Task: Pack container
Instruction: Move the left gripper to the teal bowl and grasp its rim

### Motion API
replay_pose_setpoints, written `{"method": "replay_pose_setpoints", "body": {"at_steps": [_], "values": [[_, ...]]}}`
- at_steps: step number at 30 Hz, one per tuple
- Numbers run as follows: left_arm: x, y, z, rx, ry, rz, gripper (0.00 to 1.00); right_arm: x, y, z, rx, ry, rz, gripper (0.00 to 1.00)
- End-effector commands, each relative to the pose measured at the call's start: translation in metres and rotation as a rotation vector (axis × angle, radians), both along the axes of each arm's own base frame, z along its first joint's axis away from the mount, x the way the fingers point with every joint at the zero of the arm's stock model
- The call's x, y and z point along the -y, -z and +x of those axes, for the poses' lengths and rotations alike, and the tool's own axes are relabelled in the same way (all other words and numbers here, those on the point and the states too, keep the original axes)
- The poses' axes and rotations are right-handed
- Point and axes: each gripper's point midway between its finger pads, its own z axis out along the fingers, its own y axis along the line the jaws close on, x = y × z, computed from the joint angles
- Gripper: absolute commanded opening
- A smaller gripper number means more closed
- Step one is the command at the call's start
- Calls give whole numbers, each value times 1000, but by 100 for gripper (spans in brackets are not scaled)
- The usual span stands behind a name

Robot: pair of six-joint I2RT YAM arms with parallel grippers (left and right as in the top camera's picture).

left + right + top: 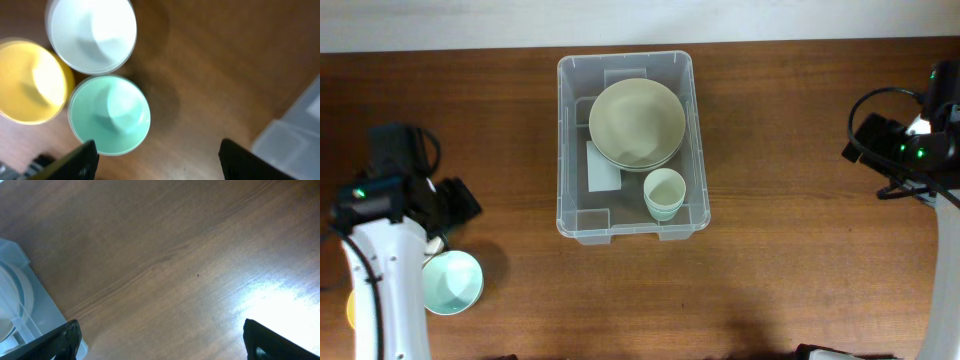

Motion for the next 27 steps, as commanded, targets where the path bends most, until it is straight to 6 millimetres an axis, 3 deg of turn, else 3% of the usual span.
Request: {"method": "replay_pose_setpoints", "body": {"at_steps": [1,4,7,19,22,25,27], "values": [[9,51,-12,-80,-15,-87,79,1,2,-1,-7,-5,3,99],[13,83,-13,-112,-22,-134,79,1,2,-1,-8,-5,3,99],[12,104,-12,-159,-32,-156,79,1,2,-1,-8,-5,3,99],[11,153,-10,-289,-41,-192,78,1,2,-1,-8,-5,3,99],[11,161,-12,-313,-41,-199,69,1,2,-1,-8,-5,3,99],[11,162,-13,-319,-41,-200,50,1,2,-1,-7,-5,3,99],[11,162,-12,-318,-41,-199,31,1,2,-1,-7,-5,3,99]]}}
